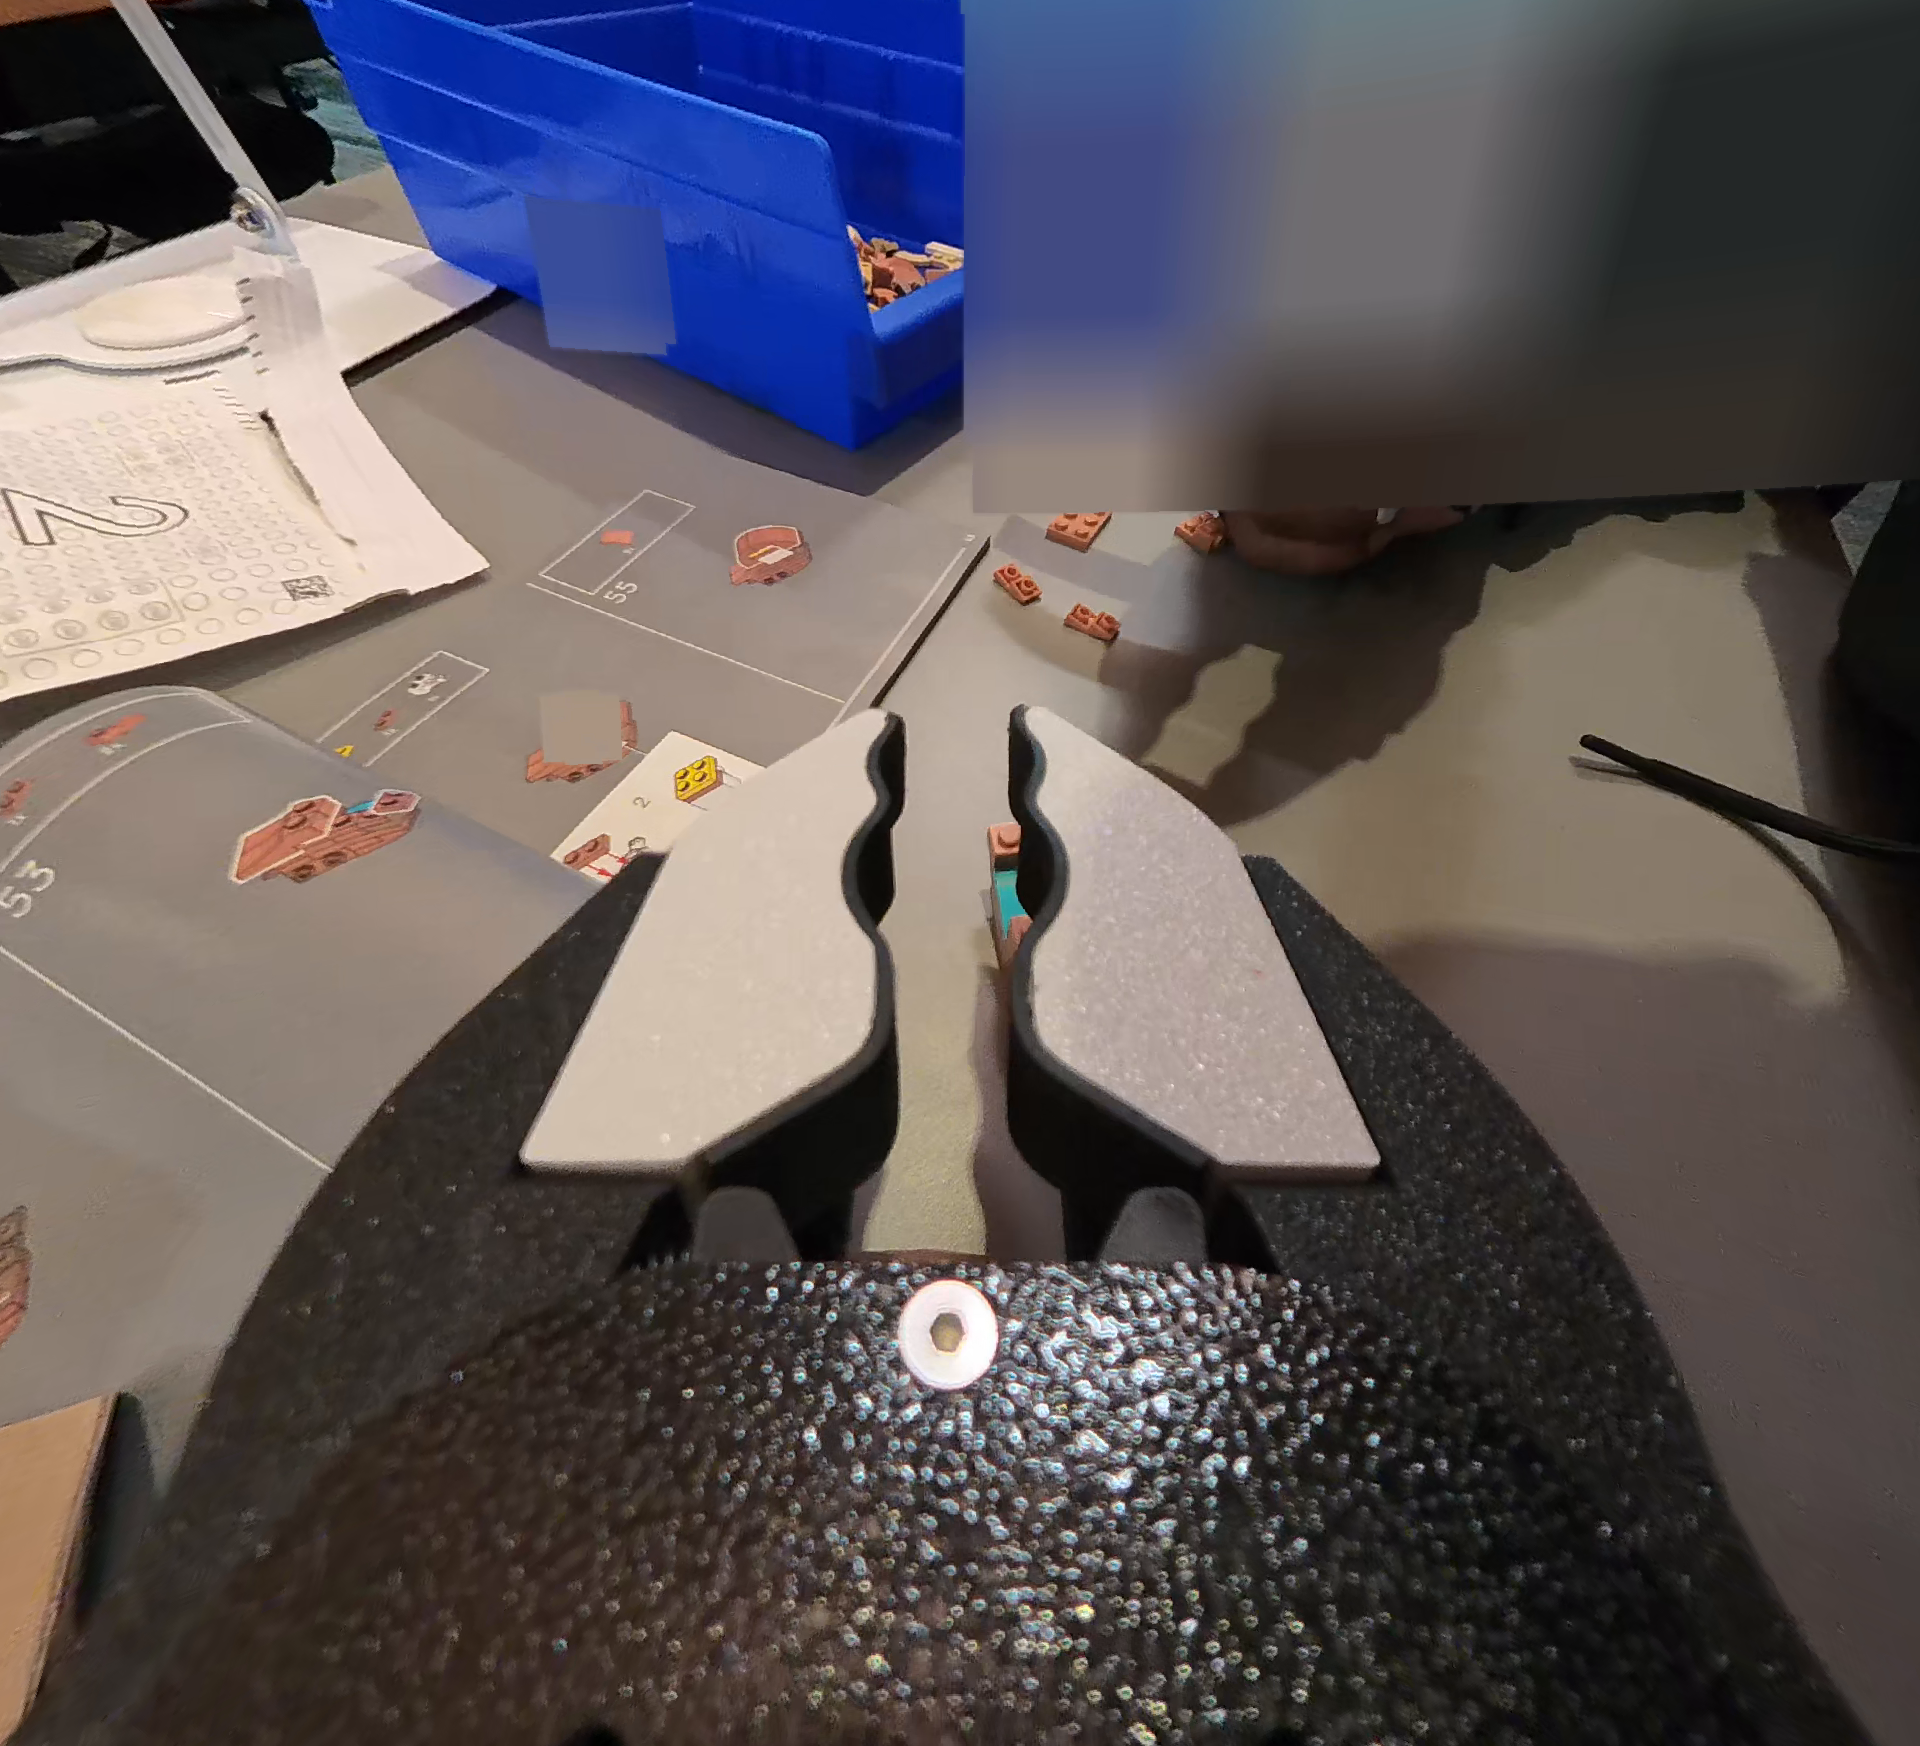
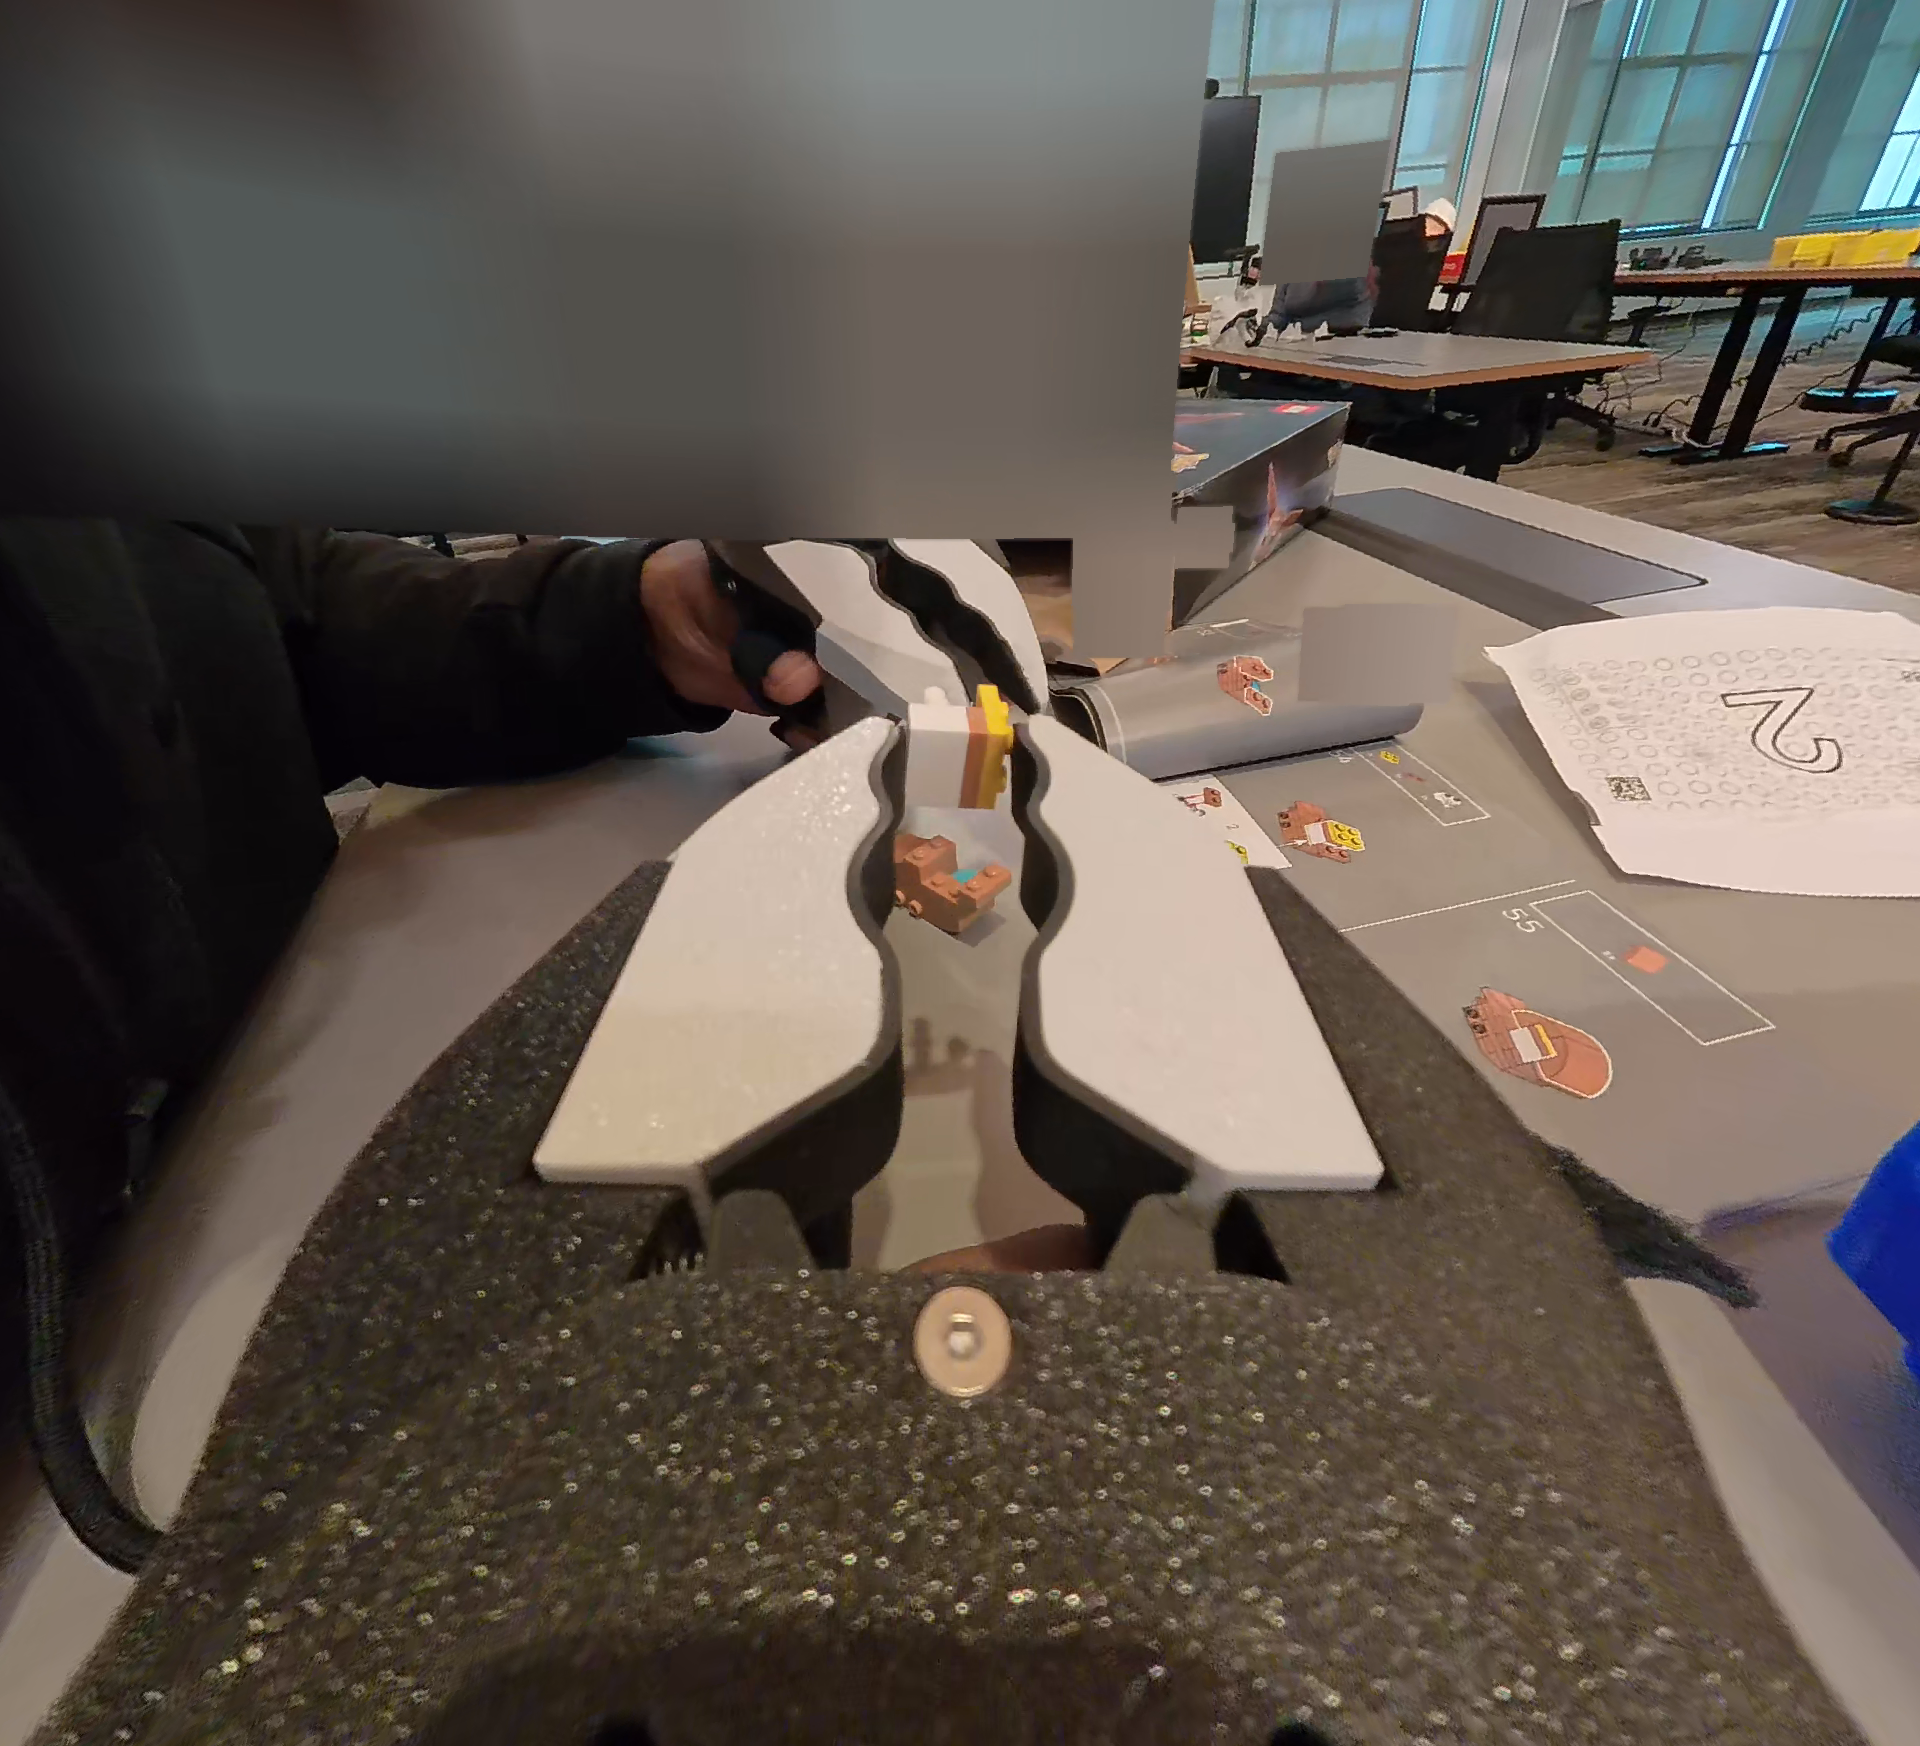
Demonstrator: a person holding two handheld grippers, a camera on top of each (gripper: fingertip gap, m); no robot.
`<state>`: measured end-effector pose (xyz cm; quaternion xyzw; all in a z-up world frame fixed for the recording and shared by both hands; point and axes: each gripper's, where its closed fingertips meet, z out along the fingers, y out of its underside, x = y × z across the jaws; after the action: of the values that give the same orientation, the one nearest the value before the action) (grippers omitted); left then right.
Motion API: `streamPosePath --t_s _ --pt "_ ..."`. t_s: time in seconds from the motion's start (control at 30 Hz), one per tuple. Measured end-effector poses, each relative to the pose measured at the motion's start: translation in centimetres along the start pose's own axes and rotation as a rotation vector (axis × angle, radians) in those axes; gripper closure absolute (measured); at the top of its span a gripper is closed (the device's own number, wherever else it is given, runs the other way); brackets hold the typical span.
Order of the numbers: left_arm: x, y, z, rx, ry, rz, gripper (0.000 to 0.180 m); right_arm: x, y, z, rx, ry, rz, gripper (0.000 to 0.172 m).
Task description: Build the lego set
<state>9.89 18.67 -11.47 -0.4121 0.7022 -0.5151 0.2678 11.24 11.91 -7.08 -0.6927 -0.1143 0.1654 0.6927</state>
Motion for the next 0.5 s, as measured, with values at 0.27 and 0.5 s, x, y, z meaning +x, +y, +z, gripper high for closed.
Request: streamPosePath --t_s 0.27,0.5 --pt "-0.11 0.18 0.01 -0.013 -0.004 -0.006 0.163 -0.15 0.04 -0.02 -0.004 -0.012 -0.001 0.153" --pt "-0.11 0.26 0.03 -0.018 -0.003 -0.007 0.163 -0.25 0.06 0.00 -0.006 -0.014 -0.009 0.153"
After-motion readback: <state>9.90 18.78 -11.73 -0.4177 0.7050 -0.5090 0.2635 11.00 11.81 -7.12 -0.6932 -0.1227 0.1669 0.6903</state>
